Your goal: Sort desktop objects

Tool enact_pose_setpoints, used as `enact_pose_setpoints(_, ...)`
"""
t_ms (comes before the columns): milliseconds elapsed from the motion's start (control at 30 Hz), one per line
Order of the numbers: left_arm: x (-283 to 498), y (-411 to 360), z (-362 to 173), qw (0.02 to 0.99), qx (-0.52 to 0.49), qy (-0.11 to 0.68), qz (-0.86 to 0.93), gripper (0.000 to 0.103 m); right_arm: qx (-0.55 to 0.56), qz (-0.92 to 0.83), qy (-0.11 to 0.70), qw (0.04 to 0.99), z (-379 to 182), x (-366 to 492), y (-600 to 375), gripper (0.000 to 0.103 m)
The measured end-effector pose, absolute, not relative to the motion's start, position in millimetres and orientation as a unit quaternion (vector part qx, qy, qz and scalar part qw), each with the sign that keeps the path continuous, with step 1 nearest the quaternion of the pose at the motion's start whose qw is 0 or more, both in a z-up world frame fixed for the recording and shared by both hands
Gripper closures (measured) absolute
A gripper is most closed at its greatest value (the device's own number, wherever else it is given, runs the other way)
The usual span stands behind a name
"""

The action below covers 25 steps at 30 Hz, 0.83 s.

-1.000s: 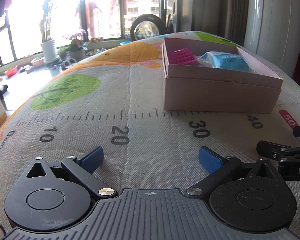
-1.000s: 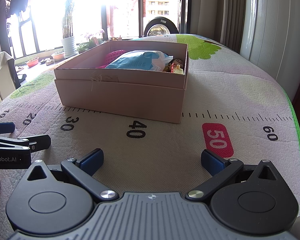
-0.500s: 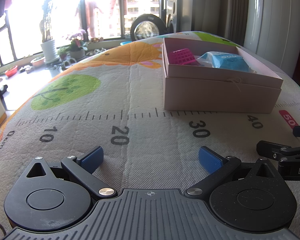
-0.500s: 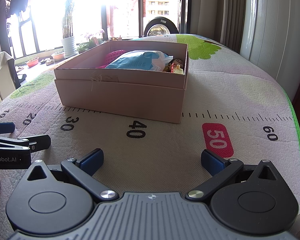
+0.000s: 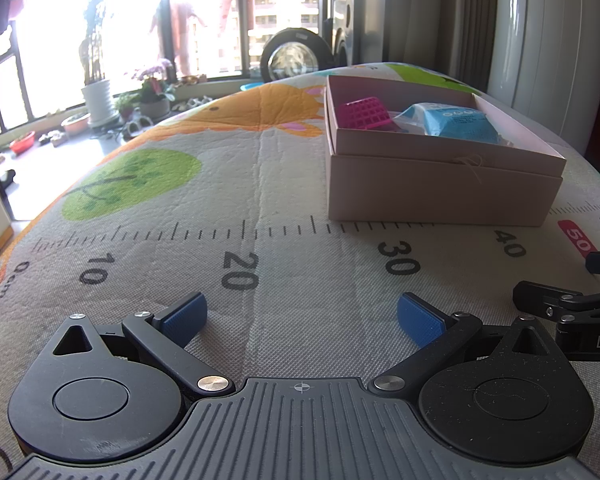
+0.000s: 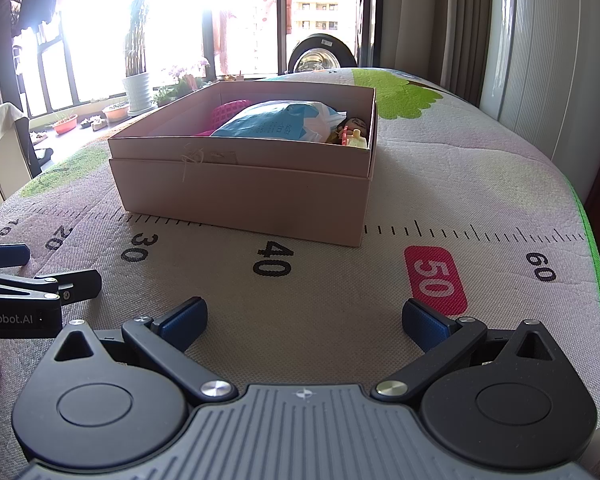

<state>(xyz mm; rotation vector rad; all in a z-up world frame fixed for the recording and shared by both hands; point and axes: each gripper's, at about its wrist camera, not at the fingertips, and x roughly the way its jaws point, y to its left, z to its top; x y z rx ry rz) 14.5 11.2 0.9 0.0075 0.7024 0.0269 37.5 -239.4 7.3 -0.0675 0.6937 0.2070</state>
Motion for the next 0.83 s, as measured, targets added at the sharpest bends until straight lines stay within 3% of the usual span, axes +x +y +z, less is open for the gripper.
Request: enact_pose_setpoints(833,16.4,20.9,7.4,0.929,-0.004,0.369,-0.027,0.0,-0.033,0.101,0.339,0.935,7.3,37.6,-239.3,0.0)
